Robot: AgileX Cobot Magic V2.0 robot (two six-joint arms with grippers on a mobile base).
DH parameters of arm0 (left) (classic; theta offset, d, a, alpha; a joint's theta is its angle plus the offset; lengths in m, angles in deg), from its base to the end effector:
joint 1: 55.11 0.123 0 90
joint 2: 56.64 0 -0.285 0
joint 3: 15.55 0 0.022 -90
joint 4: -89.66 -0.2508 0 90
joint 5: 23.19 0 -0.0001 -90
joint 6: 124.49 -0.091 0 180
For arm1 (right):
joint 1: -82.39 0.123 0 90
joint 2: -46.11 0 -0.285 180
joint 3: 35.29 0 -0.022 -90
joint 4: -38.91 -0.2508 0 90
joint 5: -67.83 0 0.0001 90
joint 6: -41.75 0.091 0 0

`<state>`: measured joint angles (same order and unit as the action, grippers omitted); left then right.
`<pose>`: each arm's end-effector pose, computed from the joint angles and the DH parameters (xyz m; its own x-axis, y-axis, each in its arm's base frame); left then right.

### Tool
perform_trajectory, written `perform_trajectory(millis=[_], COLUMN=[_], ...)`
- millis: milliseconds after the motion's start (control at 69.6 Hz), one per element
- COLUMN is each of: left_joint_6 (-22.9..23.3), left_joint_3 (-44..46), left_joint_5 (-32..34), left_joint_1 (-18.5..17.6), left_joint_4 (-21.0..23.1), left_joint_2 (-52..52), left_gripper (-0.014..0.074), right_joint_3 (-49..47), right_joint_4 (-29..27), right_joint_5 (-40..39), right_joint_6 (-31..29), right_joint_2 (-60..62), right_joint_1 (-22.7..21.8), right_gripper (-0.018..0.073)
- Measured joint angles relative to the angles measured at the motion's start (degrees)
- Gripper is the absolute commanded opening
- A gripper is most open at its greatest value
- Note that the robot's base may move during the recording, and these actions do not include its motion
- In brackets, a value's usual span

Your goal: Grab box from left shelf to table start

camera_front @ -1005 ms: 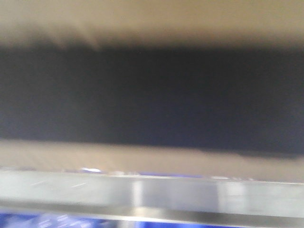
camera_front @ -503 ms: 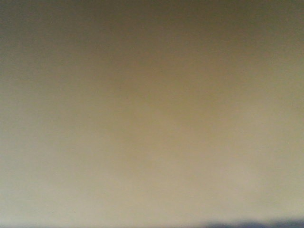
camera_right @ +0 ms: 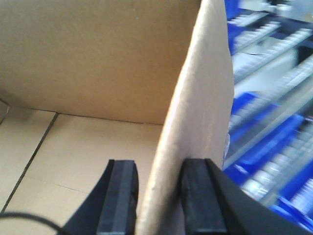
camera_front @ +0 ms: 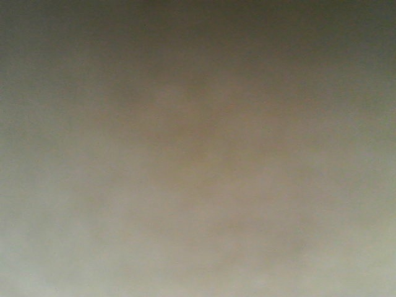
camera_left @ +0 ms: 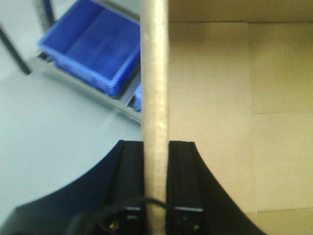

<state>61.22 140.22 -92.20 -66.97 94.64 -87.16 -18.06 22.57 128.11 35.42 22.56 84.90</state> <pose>0.0200 -0.0117 0.3801 -0.5735 -0.0125 -0.8191 0.1977 0.9682 -0.1531 -0.0282 0.0210 0.4257 -0.1835 0.0248 -0.9827 -0.2768 0.9579 0.0759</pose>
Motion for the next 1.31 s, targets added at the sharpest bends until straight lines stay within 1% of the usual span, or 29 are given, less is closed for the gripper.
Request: perform_trajectory(millis=[847, 1307], left_joint_6=[0.00, 0.00], left_joint_3=[0.00, -0.13], left_joint_5=[0.00, -0.11], left_joint_1=[0.00, 0.00], left_joint_4=[0.00, 2.62], left_joint_2=[0.13, 0.26], left_gripper=[-0.0100, -0.0100], right_joint_3=[0.10, 0.10], right_joint_4=[0.05, 0.73], right_joint_5=[-0.11, -0.11], right_joint_6=[-0.10, -0.21], right_joint_2=[0.00, -0.05], right_joint_1=[0.00, 0.00], right_gripper=[0.0057, 0.0057])
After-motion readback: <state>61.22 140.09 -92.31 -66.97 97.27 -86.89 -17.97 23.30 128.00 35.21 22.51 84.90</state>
